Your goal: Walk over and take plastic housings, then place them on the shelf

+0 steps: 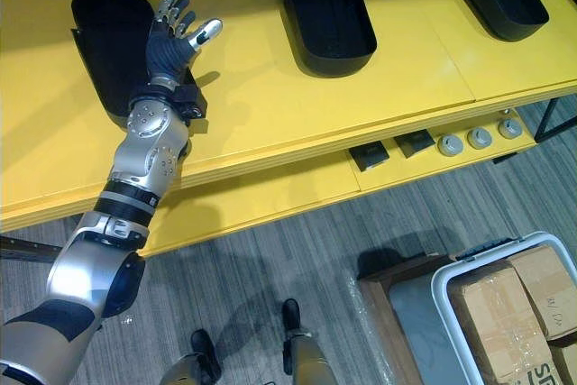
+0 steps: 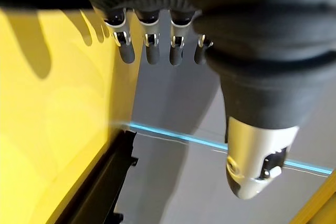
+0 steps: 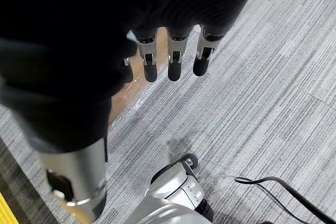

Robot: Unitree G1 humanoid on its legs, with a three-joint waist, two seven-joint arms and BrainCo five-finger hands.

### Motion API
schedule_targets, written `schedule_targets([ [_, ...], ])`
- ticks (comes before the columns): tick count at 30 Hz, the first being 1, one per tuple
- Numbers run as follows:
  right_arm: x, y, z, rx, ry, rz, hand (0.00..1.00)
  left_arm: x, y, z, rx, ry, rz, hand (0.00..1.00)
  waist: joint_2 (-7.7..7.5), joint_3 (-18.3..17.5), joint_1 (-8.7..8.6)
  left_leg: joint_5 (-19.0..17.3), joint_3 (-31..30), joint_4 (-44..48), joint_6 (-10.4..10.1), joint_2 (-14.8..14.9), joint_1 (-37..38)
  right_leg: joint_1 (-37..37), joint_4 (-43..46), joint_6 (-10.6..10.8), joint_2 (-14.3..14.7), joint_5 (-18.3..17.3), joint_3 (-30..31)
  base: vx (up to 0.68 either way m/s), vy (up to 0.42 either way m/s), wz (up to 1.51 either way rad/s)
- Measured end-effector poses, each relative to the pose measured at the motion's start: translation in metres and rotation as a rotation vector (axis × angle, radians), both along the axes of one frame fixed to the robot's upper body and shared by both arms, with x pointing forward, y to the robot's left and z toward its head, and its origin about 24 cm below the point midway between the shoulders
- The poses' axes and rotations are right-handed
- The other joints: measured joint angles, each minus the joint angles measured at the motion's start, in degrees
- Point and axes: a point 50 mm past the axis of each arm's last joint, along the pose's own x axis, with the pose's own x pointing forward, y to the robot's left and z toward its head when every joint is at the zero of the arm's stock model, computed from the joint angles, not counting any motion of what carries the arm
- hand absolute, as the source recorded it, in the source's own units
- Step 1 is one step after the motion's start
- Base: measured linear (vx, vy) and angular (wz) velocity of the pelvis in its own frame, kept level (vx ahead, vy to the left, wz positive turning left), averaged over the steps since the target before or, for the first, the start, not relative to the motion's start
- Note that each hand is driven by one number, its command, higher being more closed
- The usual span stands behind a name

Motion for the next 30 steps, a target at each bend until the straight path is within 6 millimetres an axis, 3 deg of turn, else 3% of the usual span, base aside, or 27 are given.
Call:
schedule_targets([
  [10,-0.004,-0.002,-0.002,0.0,0.017,0.002,0.0,-0.001,0.005,0.002,-0.021,-0.008,0.01,0.0,0.55,0.0,0.74,-0.2,-1.1,1.1,0.3,0.0,-0.8,0.0,0.5,-0.1,-0.2,-0.2,-0.6,-0.02,0.012,0.04],
  [14,-0.006,-0.004,-0.002,-0.002,0.022,-0.017,0.0,-0.028,-0.016,0.004,-0.062,-0.14,-0.009,0.0,1.19,-0.4,0.86,-0.2,-1.2,1.3,0.3,-0.1,-0.8,0.2,0.6,-0.1,-0.3,-0.2,-0.6,0.0,0.008,0.01],
  [15,-0.006,-0.005,-0.002,-0.007,0.023,-0.024,0.0,-0.043,-0.028,-0.003,-0.101,-0.19,-0.041,0.0,1.61,-0.7,0.99,-0.1,-1.3,1.3,0.3,-0.1,-0.4,0.4,0.9,0.0,-0.3,-0.3,-0.7,0.0,0.0,0.0],
  [16,-0.007,-0.006,-0.002,-0.008,0.024,-0.027,0.0,-0.046,-0.031,-0.005,-0.107,-0.198,-0.045,0.0,1.68,-0.7,1.06,-0.1,-1.3,1.3,0.3,-0.1,-0.3,0.5,1.0,0.0,-0.4,-0.3,-0.7,0.02,0.026,0.04],
  [19,-0.01,-0.008,-0.002,-0.036,0.045,-0.035,0.0,-0.075,-0.046,-0.05,-0.173,-0.203,-0.04,0.0,2.4,-1.9,1.07,-0.1,-1.2,0.1,0.3,-1.0,3.7,3.5,2.6,0.1,-0.9,-2.7,-0.8,0.03,0.004,0.11],
  [20,-0.015,-0.01,-0.002,-0.055,0.063,-0.033,0.0,-0.089,-0.049,-0.079,-0.199,-0.17,-0.031,0.0,3.41,-3.7,1.04,-0.2,-1.3,-1.6,0.2,-1.5,5.8,5.2,2.5,0.1,-1.3,-3.3,-1.4,0.05,-0.005,0.17],
  [26,-0.029,-0.016,-0.004,-0.079,0.105,-0.094,0.0,-0.129,-0.048,-0.153,-0.166,-0.025,-0.048,0.0,5.22,-10.5,2.26,0.1,-1.2,-8.4,-0.7,-2.8,12.6,10.6,0.6,0.2,-1.6,-4.8,-2.6,0.05,-0.018,0.13],
  [30,-0.036,-0.016,-0.007,-0.087,0.142,-0.095,0.0,-0.145,-0.046,-0.199,-0.119,0.14,-0.082,0.0,5.2,-15.5,2.27,1.5,-1.3,-12.5,-0.8,-3.8,15.6,13.7,-2.3,0.3,-2.1,-4.7,-3.4,0.04,-0.012,0.1],
])
